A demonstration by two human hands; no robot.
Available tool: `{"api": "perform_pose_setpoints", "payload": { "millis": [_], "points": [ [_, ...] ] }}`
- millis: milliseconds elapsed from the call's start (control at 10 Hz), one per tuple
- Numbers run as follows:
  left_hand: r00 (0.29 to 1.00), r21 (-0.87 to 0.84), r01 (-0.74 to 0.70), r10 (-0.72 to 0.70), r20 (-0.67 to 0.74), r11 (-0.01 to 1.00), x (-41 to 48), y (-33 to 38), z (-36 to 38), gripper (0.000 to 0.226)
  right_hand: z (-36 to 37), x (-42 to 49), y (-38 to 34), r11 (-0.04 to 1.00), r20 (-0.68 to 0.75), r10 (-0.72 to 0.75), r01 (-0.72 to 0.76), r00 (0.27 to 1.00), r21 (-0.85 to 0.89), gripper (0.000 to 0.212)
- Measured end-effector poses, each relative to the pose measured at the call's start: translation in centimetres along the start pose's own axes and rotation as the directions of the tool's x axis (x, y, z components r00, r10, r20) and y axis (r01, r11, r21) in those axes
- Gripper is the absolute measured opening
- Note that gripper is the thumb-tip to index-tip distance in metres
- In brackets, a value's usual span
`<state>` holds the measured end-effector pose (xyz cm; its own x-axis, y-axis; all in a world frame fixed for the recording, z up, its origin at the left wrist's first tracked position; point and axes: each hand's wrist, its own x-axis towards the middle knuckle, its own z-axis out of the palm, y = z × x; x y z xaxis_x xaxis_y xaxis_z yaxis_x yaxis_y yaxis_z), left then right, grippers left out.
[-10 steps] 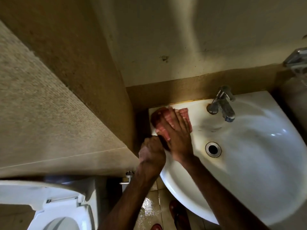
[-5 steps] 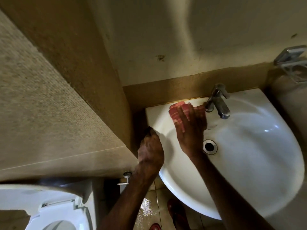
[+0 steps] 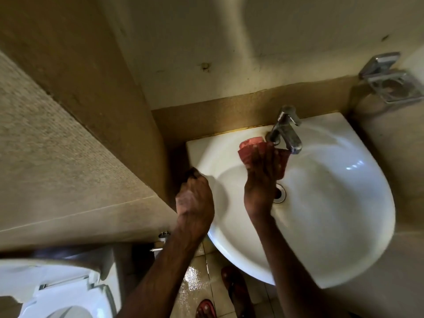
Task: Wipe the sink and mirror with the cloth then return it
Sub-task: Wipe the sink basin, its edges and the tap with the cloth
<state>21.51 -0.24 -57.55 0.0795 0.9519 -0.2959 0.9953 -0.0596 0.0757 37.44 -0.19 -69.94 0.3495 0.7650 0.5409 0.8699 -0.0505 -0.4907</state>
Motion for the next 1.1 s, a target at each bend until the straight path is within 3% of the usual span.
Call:
{"api": "perform_pose_setpoints", "payload": {
  "millis": [100,200,300,400,500,600,700,800,900,1000,1100],
  "points": [
    [1.000,0.043,0.015,-0.014,-0.018,0.999,0.1,0.6,0.3,0.053,0.6,-1.7,-4.0,0.984,0.164,-0.024,-0.005,0.986,0.178,0.065],
    [1.000,0.063,0.022,-0.022,0.001,0.998,-0.1,0.7,-0.1,0.051,0.6,-2.7,-4.9,0.986,0.271,-0.078,0.034,0.959,0.163,0.083],
    [1.000,0.072,0.005,-0.006,0.018,0.997,-0.4,0.7,-0.7,0.050,-0.6,-2.0,-2.8,0.996,0.237,0.050,-0.066,0.970,0.059,0.085],
    [1.000,0.080,0.009,-0.011,0.019,0.997,-0.4,0.7,-0.6,0.052,-0.2,-0.5,-2.1,0.968,0.075,0.231,-0.222,0.970,-0.115,0.064],
    [0.999,0.076,0.026,-0.029,0.031,0.997,-0.5,0.9,-0.5,0.054,0.8,1.1,-4.9,0.875,-0.046,0.483,-0.484,0.874,-0.005,0.063],
    [0.999,0.055,0.037,-0.039,0.039,0.998,-0.2,1.0,-0.5,0.056,0.5,1.5,-8.3,0.775,0.174,0.575,-0.601,0.799,0.197,0.071],
    [0.997,0.040,0.018,-0.021,0.078,0.999,-0.1,0.8,-1.8,0.052,0.6,-0.5,-10.3,0.485,0.464,0.645,-0.794,0.608,0.367,0.068],
    [0.992,0.058,-0.012,0.005,0.126,0.998,0.0,0.8,-3.0,0.041,-0.6,-2.3,-11.6,0.373,0.500,0.608,-0.777,0.617,0.506,0.065],
    [0.988,0.111,-0.013,-0.004,0.153,0.994,0.4,1.2,-3.7,0.035,-0.4,-3.4,-11.1,0.431,0.438,0.549,-0.690,0.712,0.581,0.057],
    [0.986,0.141,-0.026,0.002,0.168,0.990,0.7,1.5,-3.5,0.029,0.2,-3.3,-10.7,0.617,0.331,0.580,-0.667,0.744,0.419,0.058],
    [0.992,0.184,-0.002,-0.021,0.127,0.983,0.8,0.8,-3.1,0.033,0.6,-2.7,-10.3,0.761,0.204,0.532,-0.570,0.821,0.308,0.057]
  ]
}}
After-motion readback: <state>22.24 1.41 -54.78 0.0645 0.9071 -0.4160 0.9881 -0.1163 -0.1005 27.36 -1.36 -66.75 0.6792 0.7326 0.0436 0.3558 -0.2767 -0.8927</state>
